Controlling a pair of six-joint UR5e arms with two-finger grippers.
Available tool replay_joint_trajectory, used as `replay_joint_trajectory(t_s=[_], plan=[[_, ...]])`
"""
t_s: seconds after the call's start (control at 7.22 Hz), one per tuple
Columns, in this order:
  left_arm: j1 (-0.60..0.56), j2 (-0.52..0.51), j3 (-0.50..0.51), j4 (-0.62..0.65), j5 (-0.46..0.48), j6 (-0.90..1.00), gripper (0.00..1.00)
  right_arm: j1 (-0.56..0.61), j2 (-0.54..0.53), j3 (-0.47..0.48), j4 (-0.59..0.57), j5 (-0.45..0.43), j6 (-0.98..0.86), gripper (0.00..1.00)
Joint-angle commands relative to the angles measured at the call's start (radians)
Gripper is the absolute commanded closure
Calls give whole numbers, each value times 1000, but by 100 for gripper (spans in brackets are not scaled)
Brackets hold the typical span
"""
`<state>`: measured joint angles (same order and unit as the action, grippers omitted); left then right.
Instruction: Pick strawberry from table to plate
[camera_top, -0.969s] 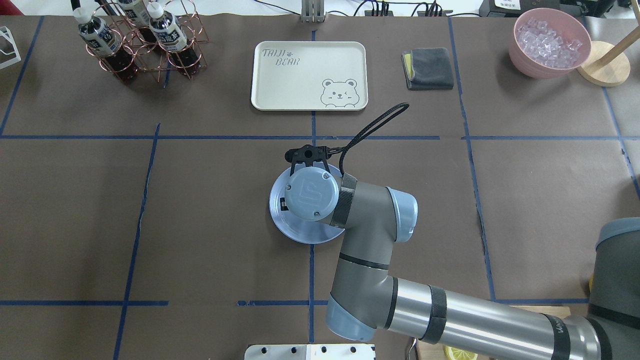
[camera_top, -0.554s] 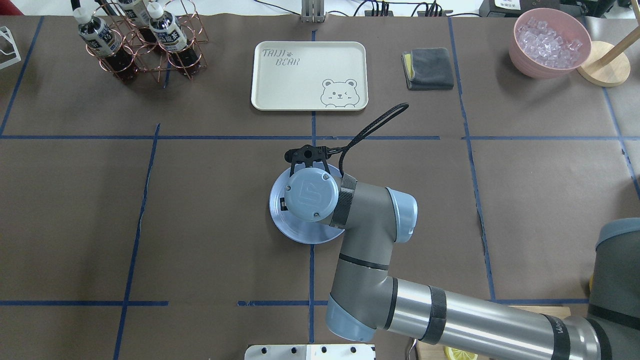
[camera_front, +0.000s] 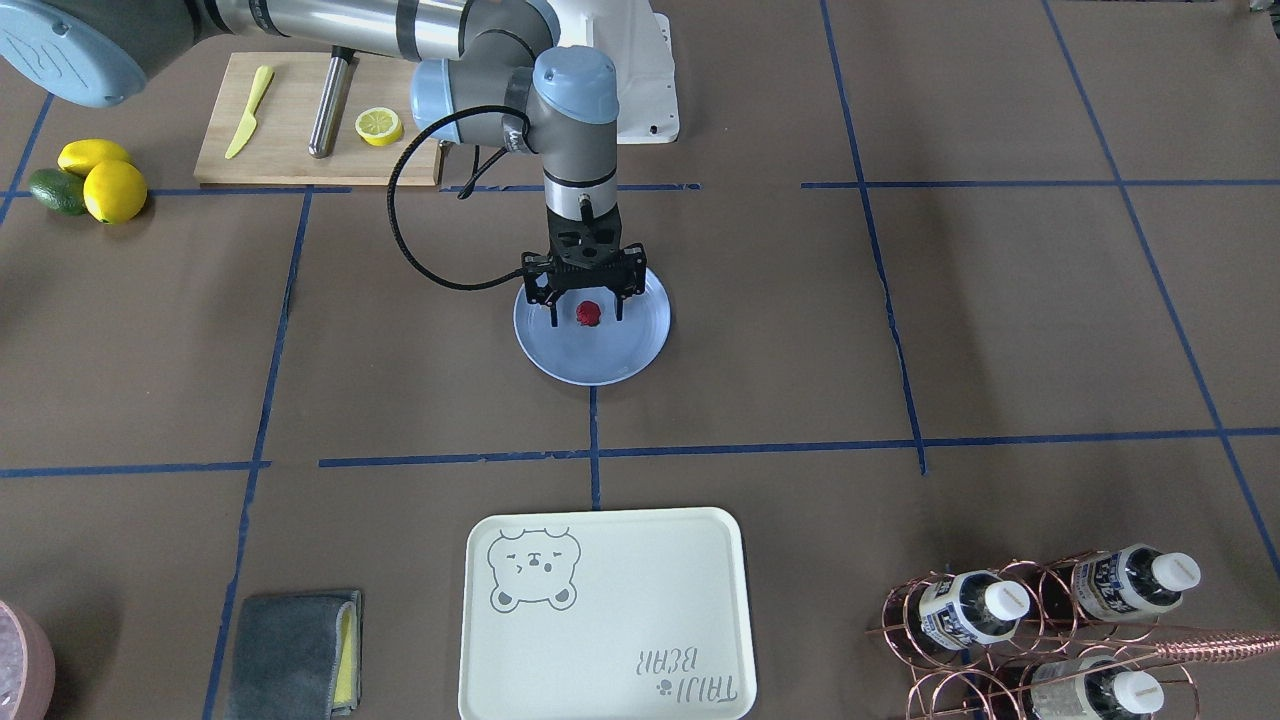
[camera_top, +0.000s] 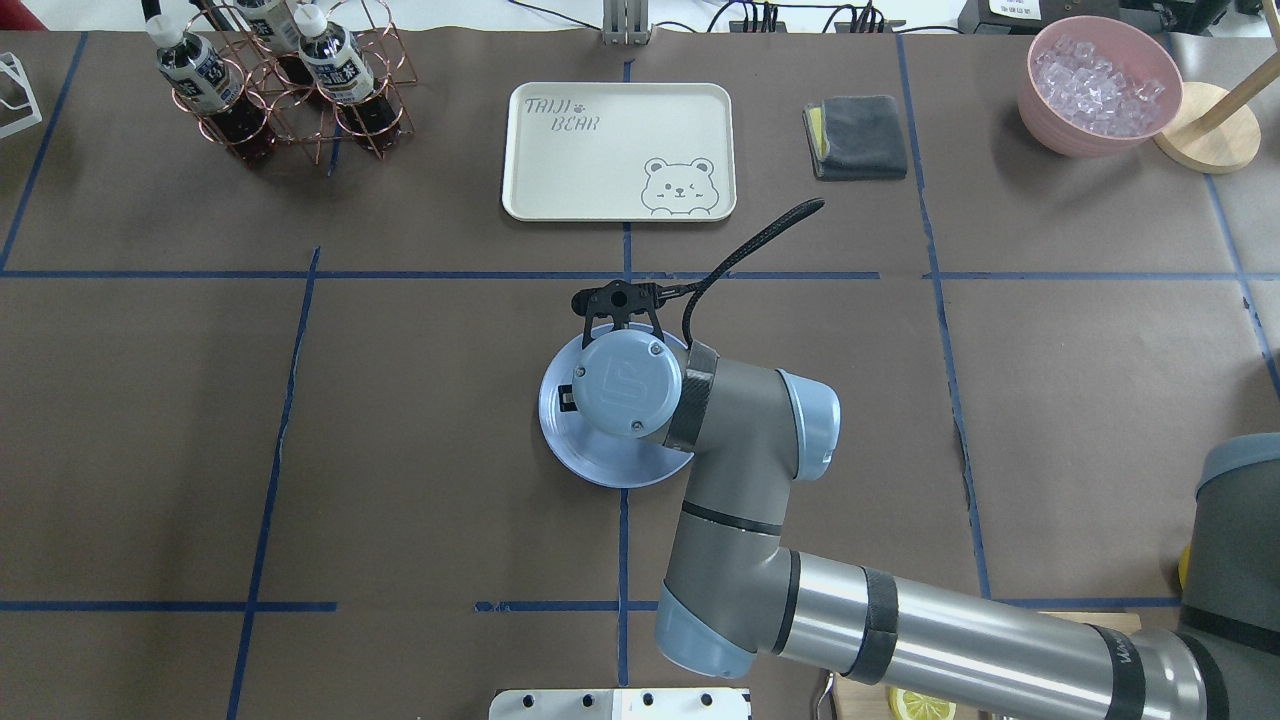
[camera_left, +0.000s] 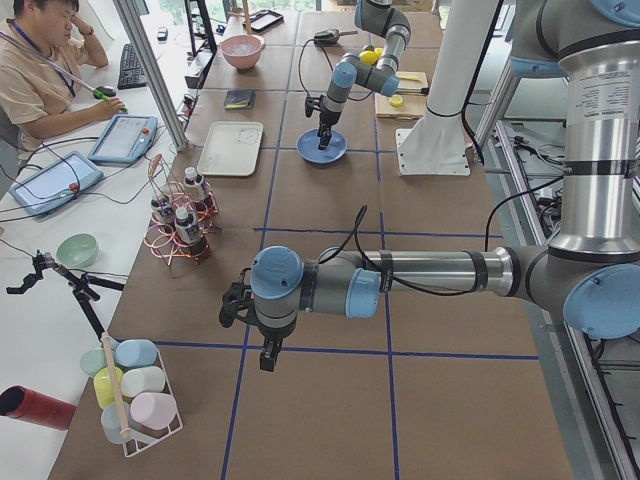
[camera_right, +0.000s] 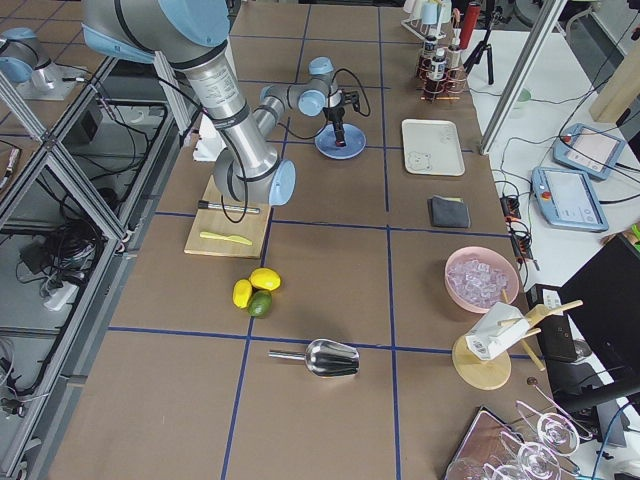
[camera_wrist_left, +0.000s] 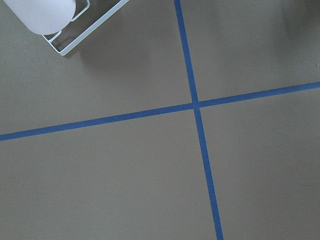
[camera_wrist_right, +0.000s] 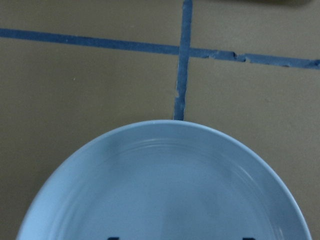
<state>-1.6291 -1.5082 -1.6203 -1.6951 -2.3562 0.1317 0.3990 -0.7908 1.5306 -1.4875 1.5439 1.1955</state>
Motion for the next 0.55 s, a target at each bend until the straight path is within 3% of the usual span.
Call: replay_joint_trajectory(t_s=[0.0,0.42], plan=[[2,-1,-1,5,0,0,0,174,-89,104,-5,153,-171,0],[0,19,-1,12,2,2,0,564,-425,265,-2,428,-690,0]])
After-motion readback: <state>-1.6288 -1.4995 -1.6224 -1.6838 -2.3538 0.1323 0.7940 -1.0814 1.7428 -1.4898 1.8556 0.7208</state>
